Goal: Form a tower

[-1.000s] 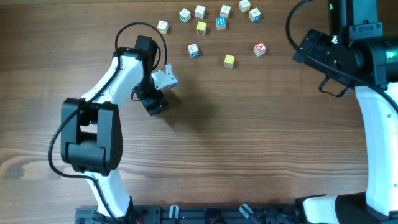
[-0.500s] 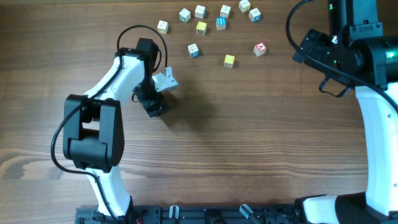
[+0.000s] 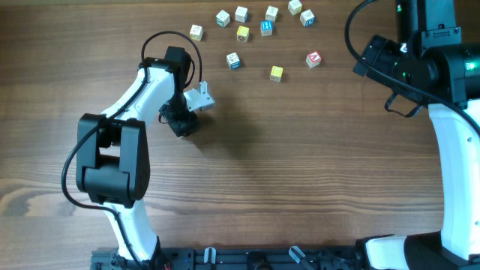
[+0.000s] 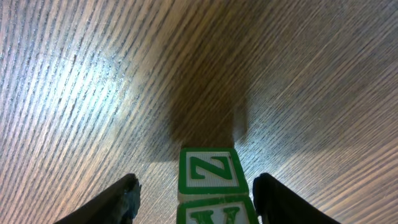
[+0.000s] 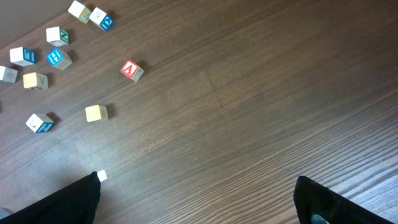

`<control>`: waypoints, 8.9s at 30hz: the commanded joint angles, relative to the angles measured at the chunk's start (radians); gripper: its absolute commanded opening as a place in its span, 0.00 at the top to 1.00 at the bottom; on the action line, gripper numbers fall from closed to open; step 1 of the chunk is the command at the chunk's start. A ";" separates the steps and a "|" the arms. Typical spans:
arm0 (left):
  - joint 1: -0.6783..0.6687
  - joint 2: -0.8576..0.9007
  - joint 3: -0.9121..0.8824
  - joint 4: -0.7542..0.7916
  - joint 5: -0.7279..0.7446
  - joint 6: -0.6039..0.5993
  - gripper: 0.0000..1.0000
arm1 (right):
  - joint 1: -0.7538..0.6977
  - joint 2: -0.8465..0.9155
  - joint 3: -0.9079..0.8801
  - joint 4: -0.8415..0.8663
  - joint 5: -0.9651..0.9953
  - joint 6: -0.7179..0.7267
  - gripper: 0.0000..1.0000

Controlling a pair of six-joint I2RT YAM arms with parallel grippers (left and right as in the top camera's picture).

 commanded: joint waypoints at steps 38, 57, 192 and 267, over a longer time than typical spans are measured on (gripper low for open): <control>0.008 0.012 -0.001 -0.015 -0.017 0.005 0.25 | -0.005 0.010 -0.003 0.003 0.020 0.012 0.00; -0.039 -0.098 0.132 -0.098 0.014 0.003 0.00 | -0.005 0.011 -0.003 0.003 0.020 0.012 0.00; 0.668 -0.856 0.146 -0.267 -0.013 -1.207 0.00 | 0.770 1.014 0.487 0.285 -0.340 -0.378 0.21; 0.668 -0.856 0.146 -0.266 -0.013 -1.207 0.00 | 0.763 1.043 0.371 0.413 -0.313 -0.407 0.37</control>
